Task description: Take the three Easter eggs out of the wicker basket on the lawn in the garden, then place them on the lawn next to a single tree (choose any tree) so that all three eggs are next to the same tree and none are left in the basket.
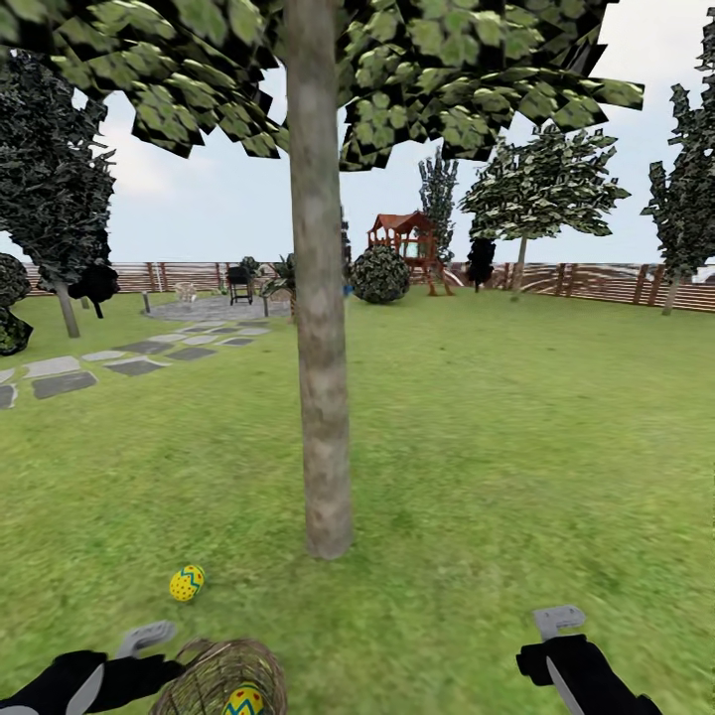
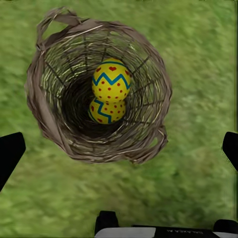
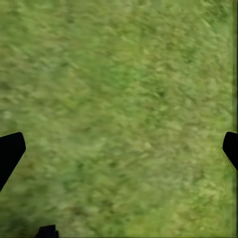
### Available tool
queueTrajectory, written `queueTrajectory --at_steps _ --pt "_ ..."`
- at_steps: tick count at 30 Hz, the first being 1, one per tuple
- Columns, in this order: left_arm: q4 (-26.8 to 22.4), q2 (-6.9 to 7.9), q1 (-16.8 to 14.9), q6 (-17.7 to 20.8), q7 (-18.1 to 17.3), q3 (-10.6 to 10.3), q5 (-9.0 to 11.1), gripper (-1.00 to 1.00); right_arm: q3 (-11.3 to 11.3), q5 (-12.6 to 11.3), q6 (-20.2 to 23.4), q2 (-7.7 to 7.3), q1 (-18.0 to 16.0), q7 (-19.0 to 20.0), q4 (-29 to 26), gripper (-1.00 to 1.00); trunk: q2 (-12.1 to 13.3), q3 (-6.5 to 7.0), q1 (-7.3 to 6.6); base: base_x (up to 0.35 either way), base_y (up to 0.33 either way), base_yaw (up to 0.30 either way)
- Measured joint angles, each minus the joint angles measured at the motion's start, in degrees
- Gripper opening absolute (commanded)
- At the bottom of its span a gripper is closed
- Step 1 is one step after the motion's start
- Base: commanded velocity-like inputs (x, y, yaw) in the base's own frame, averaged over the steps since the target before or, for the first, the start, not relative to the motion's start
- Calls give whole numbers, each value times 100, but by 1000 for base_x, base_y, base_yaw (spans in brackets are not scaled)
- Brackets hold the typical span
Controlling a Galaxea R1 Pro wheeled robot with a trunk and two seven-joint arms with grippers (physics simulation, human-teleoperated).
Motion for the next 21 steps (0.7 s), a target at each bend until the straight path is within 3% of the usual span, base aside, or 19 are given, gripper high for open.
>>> queueTrajectory --at_steps 8,11,14,21 --pt "6 33 0 6 -2 -1 -19 100 -4 9 0 1 0 -1 9 100 0 0 -1 200 -303 0" --pt "8 27 1 20 5 -8 -257 100 -3 7 -1 1 0 -1 12 100 0 0 0 183 -254 0" --pt "9 14 0 29 8 -9 -371 100 -15 5 -2 -1 0 0 12 100 1 0 3 -130 -141 0" --pt "9 8 0 49 9 -9 -410 100 1 11 -2 6 0 0 12 100 1 0 5 -305 -115 0"
